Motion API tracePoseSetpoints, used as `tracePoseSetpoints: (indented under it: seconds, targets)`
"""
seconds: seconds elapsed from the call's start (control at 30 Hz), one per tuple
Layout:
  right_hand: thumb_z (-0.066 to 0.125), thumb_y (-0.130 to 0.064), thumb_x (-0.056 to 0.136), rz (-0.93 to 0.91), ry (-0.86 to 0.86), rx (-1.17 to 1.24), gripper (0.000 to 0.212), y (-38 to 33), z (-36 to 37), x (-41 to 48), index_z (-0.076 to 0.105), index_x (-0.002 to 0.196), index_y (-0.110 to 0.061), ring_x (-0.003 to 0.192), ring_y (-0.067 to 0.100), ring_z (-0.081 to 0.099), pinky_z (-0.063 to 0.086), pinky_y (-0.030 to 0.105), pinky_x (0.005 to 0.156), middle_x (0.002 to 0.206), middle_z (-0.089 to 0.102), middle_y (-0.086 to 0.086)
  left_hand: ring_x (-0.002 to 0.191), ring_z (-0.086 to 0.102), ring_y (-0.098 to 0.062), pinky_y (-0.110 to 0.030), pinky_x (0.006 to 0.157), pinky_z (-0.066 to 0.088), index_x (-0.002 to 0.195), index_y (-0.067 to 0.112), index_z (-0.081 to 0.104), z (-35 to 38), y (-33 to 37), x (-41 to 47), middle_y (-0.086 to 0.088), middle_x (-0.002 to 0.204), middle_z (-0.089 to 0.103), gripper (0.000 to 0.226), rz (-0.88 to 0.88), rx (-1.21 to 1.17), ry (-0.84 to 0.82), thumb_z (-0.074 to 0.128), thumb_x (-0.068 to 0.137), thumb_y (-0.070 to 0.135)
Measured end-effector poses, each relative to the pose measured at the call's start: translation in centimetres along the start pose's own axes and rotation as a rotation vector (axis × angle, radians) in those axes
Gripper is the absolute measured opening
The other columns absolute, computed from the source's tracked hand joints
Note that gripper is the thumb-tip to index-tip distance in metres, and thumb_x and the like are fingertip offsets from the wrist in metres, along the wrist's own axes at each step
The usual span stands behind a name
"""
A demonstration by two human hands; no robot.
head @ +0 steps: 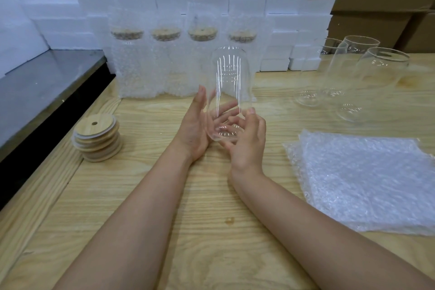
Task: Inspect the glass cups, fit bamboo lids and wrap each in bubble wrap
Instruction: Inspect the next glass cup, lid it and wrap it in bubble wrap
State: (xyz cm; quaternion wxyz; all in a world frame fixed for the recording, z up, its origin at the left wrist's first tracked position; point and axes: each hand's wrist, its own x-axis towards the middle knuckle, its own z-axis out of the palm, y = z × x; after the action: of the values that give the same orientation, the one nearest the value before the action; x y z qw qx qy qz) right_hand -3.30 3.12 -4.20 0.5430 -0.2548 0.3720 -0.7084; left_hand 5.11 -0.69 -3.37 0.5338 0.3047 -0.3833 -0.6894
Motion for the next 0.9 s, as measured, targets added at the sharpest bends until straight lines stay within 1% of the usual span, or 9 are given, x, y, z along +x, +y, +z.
tracePoseSetpoints:
  seconds: [0.2, 0.27, 0.37, 0.43, 0.5, 0.57, 0.63, 0.73, 0.9]
  targets:
    - [0.043, -0.031, 0.099, 0.039, 0.003, 0.002, 0.019, -0.08, 0.13, 0.02, 0.051, 0.098, -0.014, 0.062, 0.016, 0.061, 0.054, 0.030, 0.055, 0.082, 0.058, 0.005, 0.095, 0.067, -0.019, -0.027, 0.067, 0.053, 0.129, 0.021, 0.050, 0.00, -0.06, -0.01, -0.009, 0.111, 0.070, 0.117, 0.031, 0.074, 0.009, 0.087, 0.028, 0.068]
    - [0.042, -0.033, 0.100, 0.006, 0.008, -0.075, 0.018, 0.10, 0.14, 0.05, 0.051, 0.098, -0.017, 0.068, 0.018, 0.062, 0.056, 0.037, 0.064, 0.083, 0.061, 0.003, 0.091, 0.068, -0.016, -0.027, 0.063, 0.054, 0.125, 0.023, 0.053, -0.07, -0.02, -0.04, -0.009, 0.111, 0.070, 0.109, 0.037, 0.078, 0.027, 0.086, 0.031, 0.068]
    - [0.046, -0.039, 0.098, -0.051, 0.007, -0.184, 0.016, 0.40, 0.03, 0.00, 0.048, 0.099, -0.024, 0.087, 0.020, 0.061, 0.050, 0.051, 0.090, 0.094, 0.063, 0.002, 0.088, 0.070, -0.015, -0.027, 0.063, 0.055, 0.128, 0.022, 0.052, -0.31, -0.20, 0.05, -0.010, 0.112, 0.069, 0.076, 0.057, 0.061, 0.085, 0.072, 0.065, 0.060]
    - [0.052, -0.051, 0.086, -0.095, -0.004, -0.261, 0.033, 0.27, 0.01, -0.21, 0.045, 0.108, -0.027, 0.095, 0.015, 0.059, 0.051, 0.045, 0.092, 0.112, 0.057, 0.003, 0.088, 0.070, -0.016, -0.028, 0.072, 0.054, 0.129, 0.022, 0.052, -0.44, -0.25, 0.10, -0.010, 0.108, 0.070, 0.065, 0.097, 0.069, 0.126, 0.064, 0.073, 0.054]
    - [0.057, -0.057, 0.072, -0.160, -0.043, -0.332, 0.053, 0.20, 0.07, -0.48, 0.039, 0.115, -0.033, 0.100, 0.012, 0.056, 0.050, 0.034, 0.088, 0.123, 0.046, 0.002, 0.091, 0.069, -0.018, -0.029, 0.073, 0.055, 0.127, 0.023, 0.053, -0.32, -0.21, 0.04, -0.009, 0.106, 0.071, 0.087, 0.148, 0.075, 0.155, 0.082, 0.055, 0.063]
    - [0.068, -0.061, 0.062, -0.230, -0.090, -0.438, 0.068, 0.25, 0.14, -0.85, 0.033, 0.116, -0.038, 0.108, 0.012, 0.050, 0.047, 0.023, 0.087, 0.121, 0.037, -0.004, 0.093, 0.068, -0.019, -0.029, 0.073, 0.057, 0.128, 0.022, 0.052, -0.30, -0.21, 0.04, -0.009, 0.105, 0.069, 0.110, 0.193, 0.065, 0.165, 0.086, 0.033, 0.067]
    - [0.082, -0.044, 0.065, -0.292, -0.108, -0.527, 0.075, 0.56, 0.10, -0.79, 0.031, 0.118, -0.034, 0.110, 0.015, 0.047, 0.047, 0.024, 0.090, 0.120, 0.033, -0.004, 0.090, 0.067, -0.019, -0.029, 0.075, 0.056, 0.127, 0.021, 0.050, -0.38, -0.31, 0.13, -0.009, 0.102, 0.068, 0.115, 0.223, 0.047, 0.158, 0.087, 0.028, 0.067]
    - [0.081, -0.025, 0.074, -0.306, -0.102, -0.545, 0.068, 0.70, -0.08, -0.48, 0.031, 0.120, -0.030, 0.106, 0.015, 0.049, 0.048, 0.025, 0.088, 0.123, 0.036, 0.001, 0.087, 0.066, -0.017, -0.031, 0.075, 0.056, 0.125, 0.023, 0.049, -0.38, -0.43, 0.22, -0.007, 0.100, 0.066, 0.116, 0.233, 0.023, 0.138, 0.089, 0.025, 0.065]
    - [0.069, -0.031, 0.086, -0.275, -0.092, -0.462, 0.051, 0.86, -0.44, -0.13, 0.033, 0.122, -0.028, 0.102, 0.013, 0.055, 0.046, 0.018, 0.080, 0.119, 0.044, 0.002, 0.102, 0.064, -0.022, -0.038, 0.089, 0.052, 0.129, 0.030, 0.047, -0.45, -0.26, 0.26, -0.007, 0.112, 0.064, 0.118, 0.226, 0.060, 0.151, 0.083, 0.025, 0.074]
